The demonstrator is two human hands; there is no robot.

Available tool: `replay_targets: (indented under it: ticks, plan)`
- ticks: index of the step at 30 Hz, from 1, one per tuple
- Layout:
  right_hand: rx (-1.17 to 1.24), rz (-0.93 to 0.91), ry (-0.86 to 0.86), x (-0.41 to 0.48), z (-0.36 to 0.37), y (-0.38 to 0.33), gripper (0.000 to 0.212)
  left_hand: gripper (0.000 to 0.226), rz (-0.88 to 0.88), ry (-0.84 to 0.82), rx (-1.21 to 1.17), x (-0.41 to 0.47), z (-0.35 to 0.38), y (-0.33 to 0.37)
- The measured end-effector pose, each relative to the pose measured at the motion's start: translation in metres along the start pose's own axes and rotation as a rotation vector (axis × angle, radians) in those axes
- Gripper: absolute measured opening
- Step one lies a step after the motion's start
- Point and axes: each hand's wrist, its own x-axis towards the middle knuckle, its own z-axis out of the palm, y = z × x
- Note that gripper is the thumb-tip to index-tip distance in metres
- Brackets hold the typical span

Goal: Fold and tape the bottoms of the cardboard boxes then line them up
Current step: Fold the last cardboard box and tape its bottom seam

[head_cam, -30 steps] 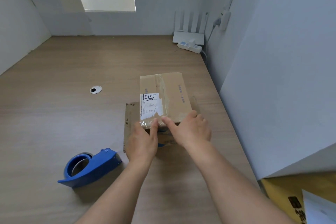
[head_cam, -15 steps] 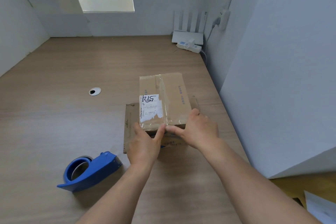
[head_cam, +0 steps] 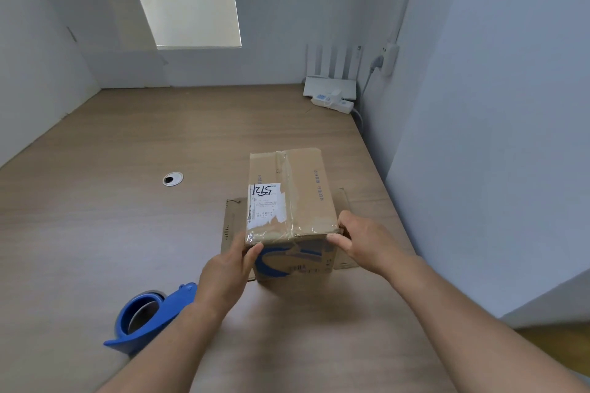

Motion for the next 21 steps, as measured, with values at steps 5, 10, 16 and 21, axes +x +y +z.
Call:
replay_targets:
  ticks: [5, 10, 16, 21]
  plan:
    - [0.443, 0.066, 0.008, -0.008, -0.007, 0.010, 0.015, 0.039, 0.014, 0.047, -0.315, -0.012, -0.005, -0.012]
    - [0.531, 0.038, 0.049, -0.007, 0.008, 0.011, 0.011, 0.028, -0.111, 0.167, -0.484, -0.010, 0.001, -0.003]
    - [0.256, -0.059, 0.117, 0.004, 0.012, 0.013, 0.029, 0.027, -0.073, 0.154, -0.433, -0.005, -0.002, -0.005]
    - [0.504, 0.088, -0.037, 0.010, -0.004, 0.019, 0.028, 0.040, -0.021, 0.006, -0.599, 0.004, -0.016, -0.024]
